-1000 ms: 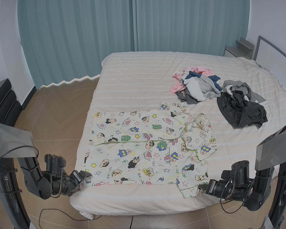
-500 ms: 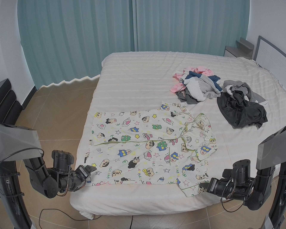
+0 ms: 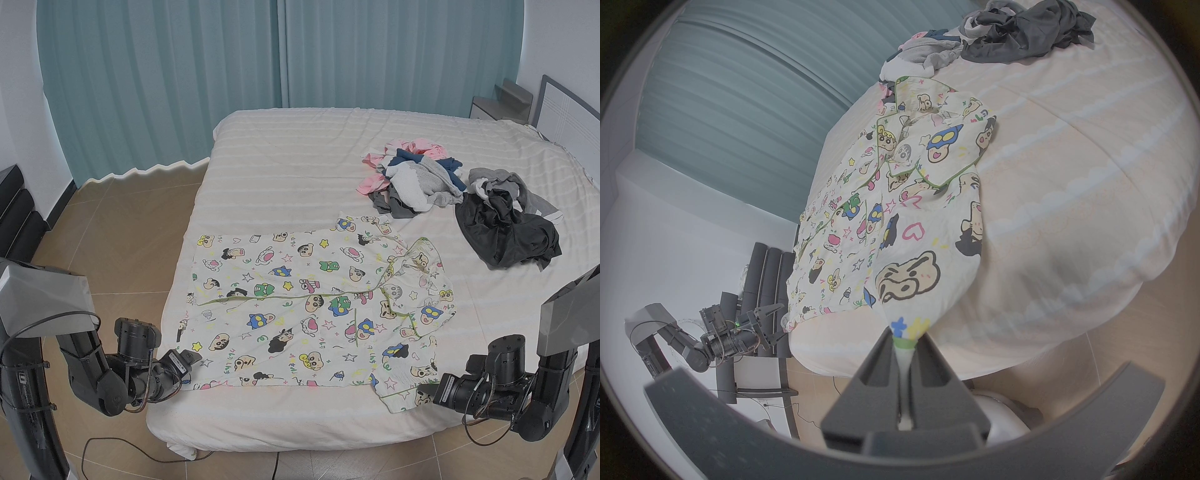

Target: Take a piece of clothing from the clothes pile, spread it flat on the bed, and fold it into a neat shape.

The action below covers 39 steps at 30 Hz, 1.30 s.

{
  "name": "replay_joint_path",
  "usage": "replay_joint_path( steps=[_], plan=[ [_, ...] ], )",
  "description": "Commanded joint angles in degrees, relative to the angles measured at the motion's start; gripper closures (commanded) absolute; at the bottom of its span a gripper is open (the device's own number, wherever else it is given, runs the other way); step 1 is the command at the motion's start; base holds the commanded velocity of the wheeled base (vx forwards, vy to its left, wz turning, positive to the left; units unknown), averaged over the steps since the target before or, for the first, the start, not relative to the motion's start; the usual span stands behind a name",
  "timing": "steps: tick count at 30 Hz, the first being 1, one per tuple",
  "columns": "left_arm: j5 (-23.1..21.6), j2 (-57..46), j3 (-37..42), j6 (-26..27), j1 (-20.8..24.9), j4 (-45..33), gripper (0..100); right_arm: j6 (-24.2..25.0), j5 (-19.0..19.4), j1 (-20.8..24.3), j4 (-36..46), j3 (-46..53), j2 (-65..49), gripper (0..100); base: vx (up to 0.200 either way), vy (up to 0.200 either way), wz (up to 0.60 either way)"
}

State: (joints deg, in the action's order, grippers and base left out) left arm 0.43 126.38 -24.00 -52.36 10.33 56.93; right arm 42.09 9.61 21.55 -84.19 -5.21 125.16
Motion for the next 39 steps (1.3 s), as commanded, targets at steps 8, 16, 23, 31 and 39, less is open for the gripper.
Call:
replay_joint_path(
  steps=[8,16,23,31,39],
  plan=[
    [0.0,1.4,-1.7,0.0,0.7,0.0,0,0.0,-0.2,0.2,-0.2,-0.2,0.3,100,0.000,0.000,0.00],
    [0.1,1.8,-1.7,0.2,1.1,-0.4,100,-0.1,-0.3,0.2,-0.4,-0.1,0.3,100,0.000,0.000,0.00],
    [2.1,1.5,0.4,3.4,1.1,0.0,100,-0.1,-0.5,0.8,-0.3,0.0,0.2,100,0.000,0.000,0.00],
    [2.5,-0.1,0.9,4.0,1.0,-0.6,100,-1.9,-1.1,1.0,-0.5,2.1,-0.7,100,0.000,0.000,0.00],
    [2.4,-5.6,5.5,6.7,1.0,-2.8,100,-2.0,-1.2,2.0,0.1,5.2,-4.3,100,0.000,0.000,0.00]
  ],
)
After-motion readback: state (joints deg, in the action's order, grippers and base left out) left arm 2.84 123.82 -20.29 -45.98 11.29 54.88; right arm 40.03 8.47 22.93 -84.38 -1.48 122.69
